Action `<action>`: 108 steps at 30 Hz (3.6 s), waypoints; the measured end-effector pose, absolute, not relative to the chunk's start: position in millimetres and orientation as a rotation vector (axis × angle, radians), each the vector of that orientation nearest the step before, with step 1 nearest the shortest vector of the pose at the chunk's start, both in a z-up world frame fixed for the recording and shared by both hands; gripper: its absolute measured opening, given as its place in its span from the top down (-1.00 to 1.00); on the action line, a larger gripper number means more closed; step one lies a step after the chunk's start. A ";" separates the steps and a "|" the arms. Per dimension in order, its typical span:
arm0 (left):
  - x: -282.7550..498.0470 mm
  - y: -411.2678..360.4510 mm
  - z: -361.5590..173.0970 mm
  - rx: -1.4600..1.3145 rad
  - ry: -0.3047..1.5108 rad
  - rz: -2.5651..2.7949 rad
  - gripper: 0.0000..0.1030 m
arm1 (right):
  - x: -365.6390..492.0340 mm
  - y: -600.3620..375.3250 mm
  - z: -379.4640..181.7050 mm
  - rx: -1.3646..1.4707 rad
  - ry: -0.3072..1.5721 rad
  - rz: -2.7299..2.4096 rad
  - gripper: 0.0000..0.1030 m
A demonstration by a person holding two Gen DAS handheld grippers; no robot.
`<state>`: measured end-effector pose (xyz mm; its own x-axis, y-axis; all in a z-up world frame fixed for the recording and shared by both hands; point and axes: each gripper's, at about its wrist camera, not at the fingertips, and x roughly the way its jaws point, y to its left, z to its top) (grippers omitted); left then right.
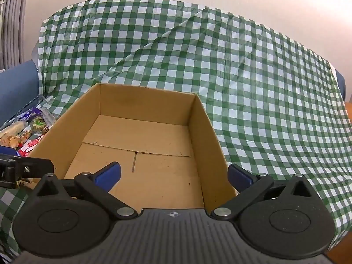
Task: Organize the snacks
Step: 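Move both tools from above the cardboard box toward the snack pile, then grasp the dark brown chocolate bar with the right tool while the left tool grasps the yellow wafer bar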
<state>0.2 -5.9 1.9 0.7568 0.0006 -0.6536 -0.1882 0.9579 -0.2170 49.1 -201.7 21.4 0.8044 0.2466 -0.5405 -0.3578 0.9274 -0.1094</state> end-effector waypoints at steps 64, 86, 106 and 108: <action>-54.2 197.0 -2.8 -0.370 0.615 0.181 0.57 | 28.0 -115.5 23.6 -0.081 0.510 0.733 0.15; -7.7 224.3 -52.1 -0.425 0.916 0.078 0.26 | 45.8 44.0 -67.2 -0.389 0.800 0.643 -0.22; -11.5 235.8 -61.1 -0.493 1.034 0.076 -0.13 | 6.7 20.1 -37.3 -0.393 0.755 0.738 0.20; -9.9 229.0 -61.4 -0.448 1.058 0.079 -0.13 | -6.9 8.8 -33.3 -0.376 0.767 0.756 0.20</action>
<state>-9.9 229.0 -61.4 0.4971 -0.1489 -0.8548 -0.2748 0.9075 -0.3178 -6.9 8.8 -33.3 0.4803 0.4725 -0.7389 -0.7314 0.6808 -0.0401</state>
